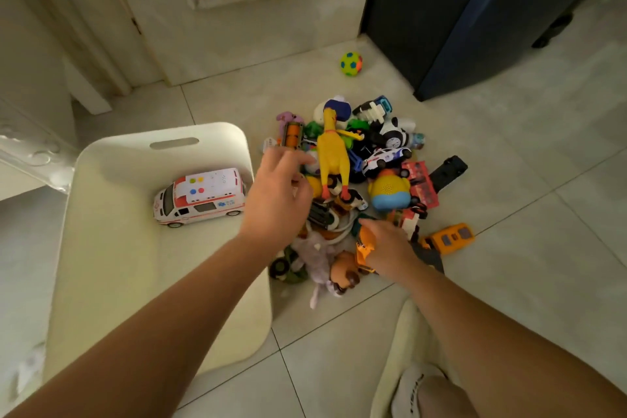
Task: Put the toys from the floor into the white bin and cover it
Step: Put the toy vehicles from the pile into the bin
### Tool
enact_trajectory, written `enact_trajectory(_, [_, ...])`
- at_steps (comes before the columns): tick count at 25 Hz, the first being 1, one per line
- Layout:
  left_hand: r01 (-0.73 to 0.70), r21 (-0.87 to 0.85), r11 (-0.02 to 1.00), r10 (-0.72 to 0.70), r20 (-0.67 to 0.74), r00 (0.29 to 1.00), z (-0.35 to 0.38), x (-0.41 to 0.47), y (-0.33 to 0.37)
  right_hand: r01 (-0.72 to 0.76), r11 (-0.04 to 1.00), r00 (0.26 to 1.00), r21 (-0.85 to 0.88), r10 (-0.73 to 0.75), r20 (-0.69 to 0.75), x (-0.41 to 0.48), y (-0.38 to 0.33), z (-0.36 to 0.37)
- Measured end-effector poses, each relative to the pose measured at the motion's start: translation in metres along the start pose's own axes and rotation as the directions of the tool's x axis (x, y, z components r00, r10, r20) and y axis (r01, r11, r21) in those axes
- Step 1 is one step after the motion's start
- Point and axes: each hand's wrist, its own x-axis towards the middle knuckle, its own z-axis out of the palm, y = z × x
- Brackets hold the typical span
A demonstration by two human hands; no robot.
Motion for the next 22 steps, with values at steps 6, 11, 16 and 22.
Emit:
enact_trajectory(6, [0.158, 0.035, 0.987, -0.158, 0.402, 0.902, 0.020, -0.037, 0.013, 0.046, 0.999, 0.999, 0.027, -0.047, 0.024, -0.002, 0.001, -0.023])
enact_trajectory(11, [0.472, -0.288, 0.833, -0.258, 0.553, 0.792, -0.005, -0.030, 0.029, -0.019, 0.573, 1.000, 0.819, 0.006, 0.019, -0.024, -0.063, -0.088])
enact_trajectory(16, [0.578, -0.510, 0.637, -0.329, 0.498, 0.802, -0.060, -0.013, 0.032, 0.062, 0.252, 0.966, 0.966, -0.257, 0.005, -0.041, -0.133, -0.112])
enact_trajectory(22, [0.669, -0.472, 0.575, -0.457, 0.493, 0.740, -0.146, -0.028, -0.031, 0.072, 0.228, 0.968, 0.971, -0.253, -0.012, -0.040, -0.185, -0.089])
